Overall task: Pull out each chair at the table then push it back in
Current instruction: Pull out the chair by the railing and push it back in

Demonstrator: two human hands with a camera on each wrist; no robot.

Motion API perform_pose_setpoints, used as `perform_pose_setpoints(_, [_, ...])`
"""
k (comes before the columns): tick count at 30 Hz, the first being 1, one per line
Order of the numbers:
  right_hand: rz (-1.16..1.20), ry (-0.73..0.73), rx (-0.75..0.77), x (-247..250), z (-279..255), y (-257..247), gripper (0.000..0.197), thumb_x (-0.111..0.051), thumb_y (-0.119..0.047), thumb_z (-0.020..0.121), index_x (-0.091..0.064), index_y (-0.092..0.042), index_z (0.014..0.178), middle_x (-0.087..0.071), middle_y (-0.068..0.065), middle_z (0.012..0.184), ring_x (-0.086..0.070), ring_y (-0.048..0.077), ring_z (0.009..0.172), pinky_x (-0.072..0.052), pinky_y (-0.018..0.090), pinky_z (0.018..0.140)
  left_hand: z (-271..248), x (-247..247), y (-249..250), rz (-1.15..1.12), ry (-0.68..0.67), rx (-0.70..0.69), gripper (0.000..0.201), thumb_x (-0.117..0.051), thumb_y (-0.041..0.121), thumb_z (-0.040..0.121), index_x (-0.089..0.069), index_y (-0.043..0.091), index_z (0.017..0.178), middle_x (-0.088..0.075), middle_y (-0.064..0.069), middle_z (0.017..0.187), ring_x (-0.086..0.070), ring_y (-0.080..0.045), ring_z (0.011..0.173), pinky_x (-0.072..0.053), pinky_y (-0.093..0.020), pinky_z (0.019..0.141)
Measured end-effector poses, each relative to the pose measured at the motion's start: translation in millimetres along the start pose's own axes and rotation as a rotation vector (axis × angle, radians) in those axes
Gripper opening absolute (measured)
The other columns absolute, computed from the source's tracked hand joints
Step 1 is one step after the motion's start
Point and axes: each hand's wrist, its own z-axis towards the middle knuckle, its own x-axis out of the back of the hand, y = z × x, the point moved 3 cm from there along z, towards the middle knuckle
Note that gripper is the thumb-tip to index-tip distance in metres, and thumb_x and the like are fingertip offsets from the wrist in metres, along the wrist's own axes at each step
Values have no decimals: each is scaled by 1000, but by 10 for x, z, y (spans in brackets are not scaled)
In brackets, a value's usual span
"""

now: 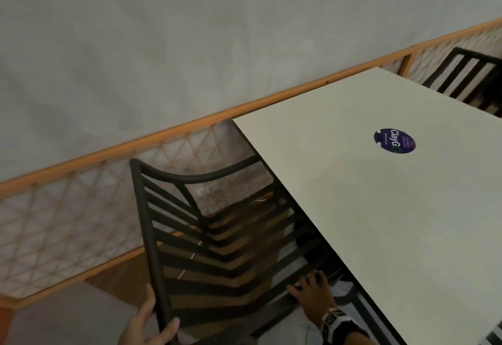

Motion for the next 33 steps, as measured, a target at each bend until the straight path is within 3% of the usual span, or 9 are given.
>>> perform_pose_setpoints(4, [34,-67,2,99,-96,12,72,-90,-40,21,-63,-40,88,-71,7,68,-70,33,64,-55,60,52,-141,-213,-19,101,-40,85,88,-78,8,71,-31,18,144,-39,2,150,-34,-18,138,-21,-35,116])
perform_pose_setpoints(6, [-71,-352,23,180,-270,-12,70,-85,-39,53,-51,-34,114,-70,15,102,-64,44,97,-45,76,74,-197,-219,-25,152,-42,88,91,-79,10,70,-29,21,145,-42,0,148,-38,-19,136,-24,-35,114])
perform_pose_setpoints(9, [-83,-270,60,186,-298,6,52,-43,-24,96,-24,-32,143,-28,20,150,-19,46,138,-6,73,107,-274,-304,34,101,-2,105,91,-75,3,72,-25,23,146,-38,1,150,-46,-16,128,-36,-30,108])
perform_pose_setpoints(11, [-80,-281,49,191,-243,27,52,-40,-23,98,-20,-33,145,-23,19,153,-13,44,141,-4,70,110,-261,-351,93,3,29,134,85,-66,-8,76,-25,17,146,-30,4,152,-63,1,94,-53,-11,72])
perform_pose_setpoints(13, [-75,-259,39,210,-193,22,53,-41,-24,98,-20,-33,146,-21,19,154,-13,44,141,-4,69,110,-276,-411,211,-51,34,162,84,-61,-12,78,-23,18,146,-27,5,153,-65,3,76,-56,-15,51])
perform_pose_setpoints(16, [-81,-231,3,183,-155,16,52,-39,-31,99,-19,-33,147,-21,18,154,-13,43,141,-5,69,110,-256,-401,188,-48,-1,189,85,-62,-5,81,-19,30,146,-30,16,144,-71,-5,78,-61,-48,72])
perform_pose_setpoints(20, [-70,-233,-5,157,-195,9,52,-39,-36,99,-19,-34,147,-23,17,154,-14,43,141,-7,68,111,-408,-421,218,-45,-69,177,81,-59,0,85,-18,35,146,-33,16,146,-73,-24,80,-61,-48,66])
perform_pose_setpoints(28, [-72,-244,11,131,-200,70,48,-37,-30,100,-23,-35,145,-27,16,151,-16,42,140,-9,69,110,-462,-435,195,-8,-72,112,78,-59,2,87,-20,36,146,-48,15,130,-74,-22,70,-59,-38,52])
perform_pose_setpoints(33, [-99,-211,-2,27,-204,68,48,-34,-36,100,-22,-31,146,-27,18,151,-14,44,141,-14,66,112,-525,-448,166,14,-22,101,74,-59,5,88,-24,37,144,-48,24,128,-67,-34,99,-59,-54,67])
